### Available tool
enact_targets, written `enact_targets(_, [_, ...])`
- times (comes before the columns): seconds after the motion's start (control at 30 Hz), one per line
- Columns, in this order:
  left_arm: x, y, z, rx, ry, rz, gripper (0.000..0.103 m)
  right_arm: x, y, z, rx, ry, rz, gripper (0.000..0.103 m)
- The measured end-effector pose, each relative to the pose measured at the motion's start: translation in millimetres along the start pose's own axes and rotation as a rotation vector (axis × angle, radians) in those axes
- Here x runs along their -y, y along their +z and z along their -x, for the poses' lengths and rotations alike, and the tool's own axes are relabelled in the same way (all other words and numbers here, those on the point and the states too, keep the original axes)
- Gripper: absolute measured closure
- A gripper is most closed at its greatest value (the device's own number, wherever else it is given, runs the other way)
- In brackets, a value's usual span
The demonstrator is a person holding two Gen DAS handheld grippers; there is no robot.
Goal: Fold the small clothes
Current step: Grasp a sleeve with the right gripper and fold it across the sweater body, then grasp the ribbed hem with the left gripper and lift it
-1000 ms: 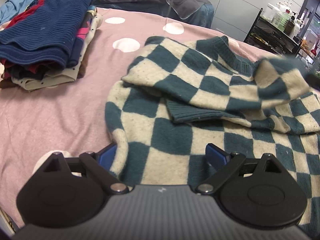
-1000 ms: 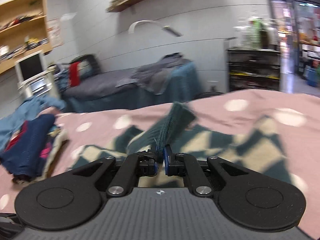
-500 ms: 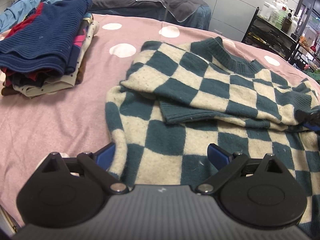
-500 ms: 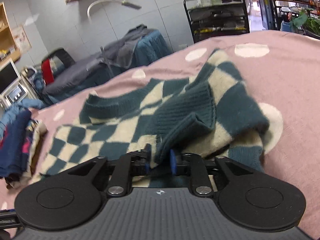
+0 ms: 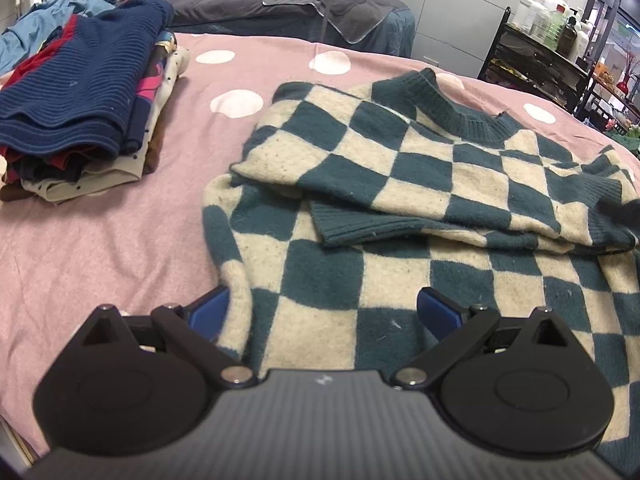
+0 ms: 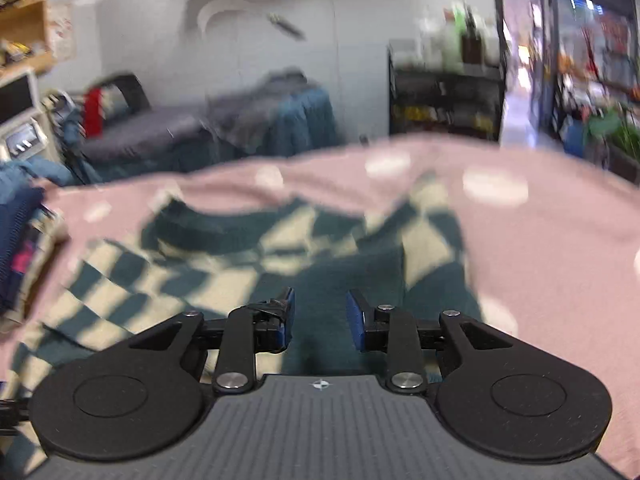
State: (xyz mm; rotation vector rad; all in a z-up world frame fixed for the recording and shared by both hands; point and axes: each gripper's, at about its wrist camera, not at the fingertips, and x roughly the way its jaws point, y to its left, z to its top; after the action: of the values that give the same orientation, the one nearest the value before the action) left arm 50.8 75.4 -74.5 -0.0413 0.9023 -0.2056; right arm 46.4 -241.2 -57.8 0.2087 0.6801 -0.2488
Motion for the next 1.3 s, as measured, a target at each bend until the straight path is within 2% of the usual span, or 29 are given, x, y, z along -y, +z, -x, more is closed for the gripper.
enact_targets(0.03, [-1.5,-0.2,-0.2,-0.001,0.003,0.000,0.003,5.8,-4.3,-7.9,-0.028,0.000,-0.018,0.052])
enact_targets(0.1, [-5.8,-0.3,-2.0,-0.009,0.009,0.006,0.003,14.2,-9.8,-7.6,0.006,0.026,-0.039,0.052])
enact_targets(0.23, [-8.4,1.4,-7.6,-0.022,0.019,0.019,0.003,13.9,-5.8,1.8,-0.001,0.038,-0.011,0.050])
enact_targets(0.27, [-7.1,2.3,-7.0,-0.019,0.014,0.014,0.003,15.5,-5.0,9.8,0.016,0.050,-0.025,0.047])
enact_targets(0.33, [-3.9,2.9,-2.4,0.003,0.003,-0.011,0.003,11.8,-6.7,30.2,0.061,0.084,-0.027,0.033])
enact_targets(0.4, [-1.9,1.9,3.0,0.017,0.003,-0.033,0.003,10.6,-9.5,47.3,0.082,0.108,0.001,0.008])
enact_targets(0.43, [-1.8,1.4,5.2,0.020,0.007,-0.038,0.003,10.6,-11.3,55.1,0.091,0.112,0.013,0.007])
enact_targets(0.57, [-6.9,-3.5,13.9,0.030,0.004,-0.033,0.001,17.5,-19.6,79.1,0.087,0.138,0.054,0.007])
enact_targets(0.77, [-31.7,-19.6,32.2,0.022,-0.003,-0.035,0.000,38.9,-48.6,112.3,0.025,0.141,0.089,0.007])
enact_targets(0.9, [-59.5,-35.7,49.5,0.007,0.011,0.013,0.000,41.6,-77.0,134.8,-0.033,0.141,0.118,0.007])
enact_targets(1.03, [-79.9,-58.1,65.9,-0.009,-0.037,0.069,0.000,34.3,-103.1,152.6,-0.077,0.152,0.164,0.007])
enact_targets(1.17, [-85.5,-80.5,71.6,-0.053,-0.038,0.045,0.000,27.4,-119.8,156.6,-0.138,0.151,0.183,0.007])
enact_targets(1.3, [-84.6,-93.9,76.1,-0.069,-0.035,0.024,0.001,26.1,-123.0,162.6,-0.149,0.140,0.179,0.009])
